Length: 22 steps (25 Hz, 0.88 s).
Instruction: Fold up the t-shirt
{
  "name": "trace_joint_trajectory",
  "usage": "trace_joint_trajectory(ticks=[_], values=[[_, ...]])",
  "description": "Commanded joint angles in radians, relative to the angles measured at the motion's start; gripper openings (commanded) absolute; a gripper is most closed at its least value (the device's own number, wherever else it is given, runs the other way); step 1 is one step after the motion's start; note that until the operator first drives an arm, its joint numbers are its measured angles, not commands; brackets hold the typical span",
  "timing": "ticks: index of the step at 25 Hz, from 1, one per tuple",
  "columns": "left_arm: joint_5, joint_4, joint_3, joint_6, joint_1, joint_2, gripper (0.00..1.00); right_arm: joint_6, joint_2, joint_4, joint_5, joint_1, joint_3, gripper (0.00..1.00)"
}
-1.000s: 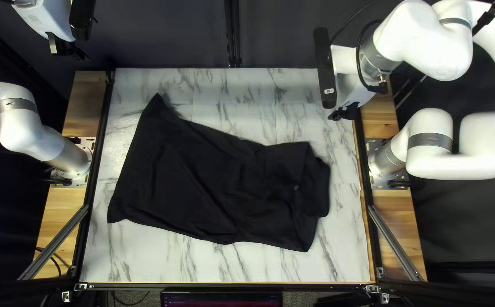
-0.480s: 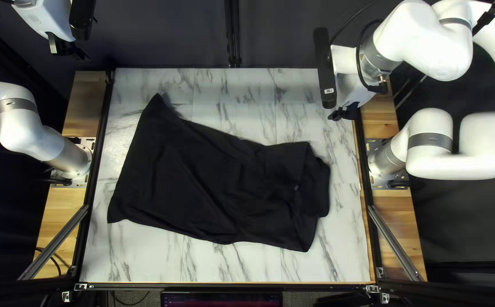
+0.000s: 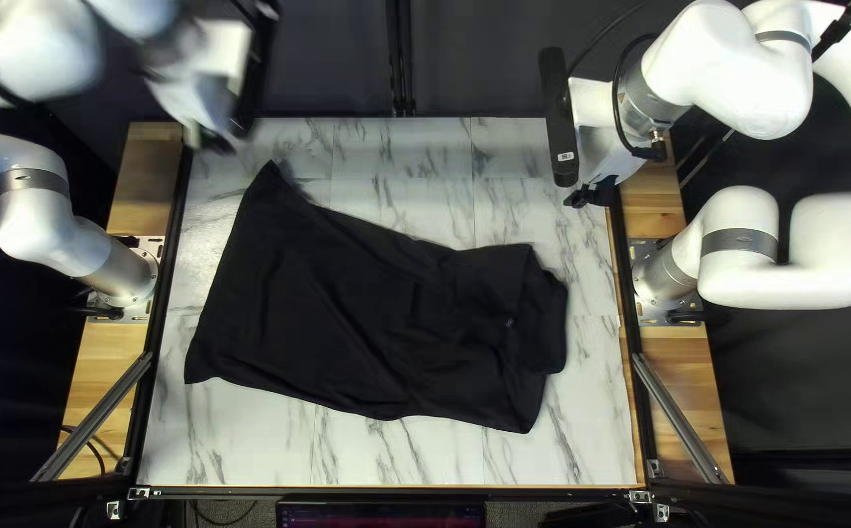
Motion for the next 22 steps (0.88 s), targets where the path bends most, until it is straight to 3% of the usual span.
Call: trace_joint_trajectory(ticks=[1, 7, 11, 16, 22], values=[[-0.102, 0.054, 0.063, 0.134, 0.044, 0.119, 1.0, 0.0, 0.0, 0.0, 0.0, 0.0, 0.0, 1.0], [-0.097, 0.06, 0.058, 0.13, 0.044, 0.126, 1.0, 0.0, 0.0, 0.0, 0.0, 0.0, 0.0, 1.0], [-0.201, 0.071, 0.085, 0.078, -0.001, 0.191, 1.0, 0.0, 0.0, 0.0, 0.0, 0.0, 0.0, 1.0], [-0.286, 0.108, 0.086, 0.131, 0.108, 0.308, 1.0, 0.0, 0.0, 0.0, 0.0, 0.0, 0.0, 1.0], [-0.302, 0.134, 0.072, 0.165, 0.191, 0.369, 1.0, 0.0, 0.0, 0.0, 0.0, 0.0, 0.0, 1.0]])
